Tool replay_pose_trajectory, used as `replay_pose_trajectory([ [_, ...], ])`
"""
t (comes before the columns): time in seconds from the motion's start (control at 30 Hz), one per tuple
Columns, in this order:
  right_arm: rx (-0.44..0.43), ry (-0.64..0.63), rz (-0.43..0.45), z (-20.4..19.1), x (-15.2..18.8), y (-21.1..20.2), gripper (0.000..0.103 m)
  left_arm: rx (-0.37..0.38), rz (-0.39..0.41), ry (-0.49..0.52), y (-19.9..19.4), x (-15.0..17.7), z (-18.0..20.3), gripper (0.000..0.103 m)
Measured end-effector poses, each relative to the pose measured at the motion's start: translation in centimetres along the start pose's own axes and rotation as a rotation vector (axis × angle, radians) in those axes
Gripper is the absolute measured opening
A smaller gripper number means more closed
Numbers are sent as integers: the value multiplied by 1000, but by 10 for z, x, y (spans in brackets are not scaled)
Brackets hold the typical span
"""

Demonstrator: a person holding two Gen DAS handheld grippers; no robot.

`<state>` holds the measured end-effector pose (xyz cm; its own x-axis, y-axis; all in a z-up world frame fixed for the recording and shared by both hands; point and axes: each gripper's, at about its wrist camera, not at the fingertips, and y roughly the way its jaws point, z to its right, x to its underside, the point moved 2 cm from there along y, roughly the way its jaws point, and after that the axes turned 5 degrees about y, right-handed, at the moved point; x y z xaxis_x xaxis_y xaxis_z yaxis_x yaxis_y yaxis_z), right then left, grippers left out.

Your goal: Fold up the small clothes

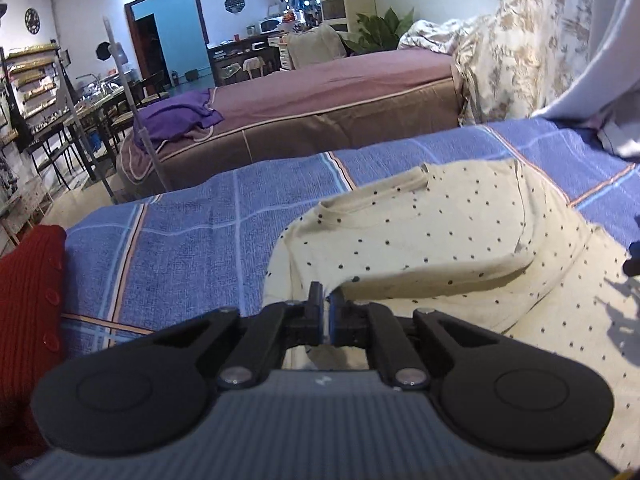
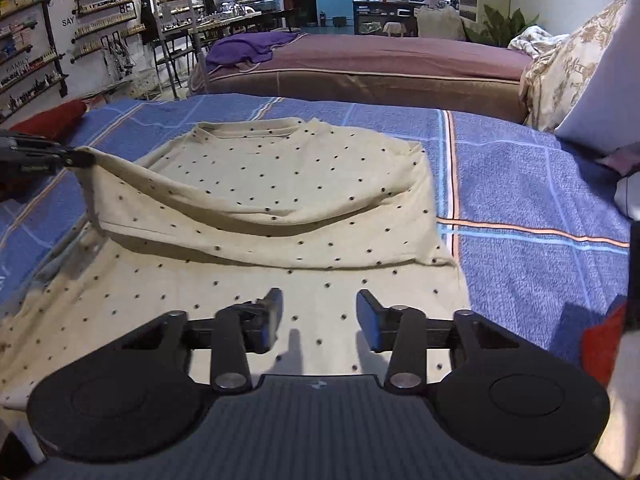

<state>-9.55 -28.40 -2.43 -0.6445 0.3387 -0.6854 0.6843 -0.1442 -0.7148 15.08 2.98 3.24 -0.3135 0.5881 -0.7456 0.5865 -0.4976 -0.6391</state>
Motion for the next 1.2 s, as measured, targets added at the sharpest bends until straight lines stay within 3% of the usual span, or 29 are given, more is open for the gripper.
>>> replay_pose_trajectory([
  [0.13, -40, 110, -50, 7, -3, 33, 59, -10, 22, -13, -1, -19, 2, 3],
  [0.2, -21, 123, -75, 5, 2, 51, 53, 12, 25, -37, -2, -27, 2, 3],
  [0.27, -18, 135, -47, 3, 7, 63, 43, 30, 33, -66, -4, -34, 0, 3],
  [0.4, 27, 169, 63, 1, 4, 77, 43, -28, 29, -57, -1, -44, -6, 3],
  [0.5, 81, 154, 95, 2, -8, 82, 44, -52, -12, -112, 12, -46, -22, 3],
  [0.63, 8, 221, -65, 6, -17, 72, 49, -82, -119, -107, 51, -31, -37, 3],
  [0.7, -23, 189, -20, 0, -22, 51, 49, -76, -177, -120, 74, -19, -43, 3],
  [0.77, -34, 161, 89, 0, -39, 35, 50, -58, -216, -159, 91, -9, -47, 3],
  [0.83, 9, 153, 134, 7, -61, 40, 54, -41, -226, -188, 98, -3, -47, 3],
  [0.9, 67, 245, 131, 27, -82, 57, 54, -35, -210, -179, 95, -2, -43, 3],
  [1.0, 62, 396, 109, 54, -103, 88, 55, -33, -189, -166, 87, -3, -40, 4],
  [1.1, 62, 379, 82, 55, -117, 118, 52, -17, -185, -180, 86, -5, -41, 5],
  [1.2, 162, 304, 24, 52, -121, 139, 43, -14, -195, -167, 90, -6, -39, 5],
])
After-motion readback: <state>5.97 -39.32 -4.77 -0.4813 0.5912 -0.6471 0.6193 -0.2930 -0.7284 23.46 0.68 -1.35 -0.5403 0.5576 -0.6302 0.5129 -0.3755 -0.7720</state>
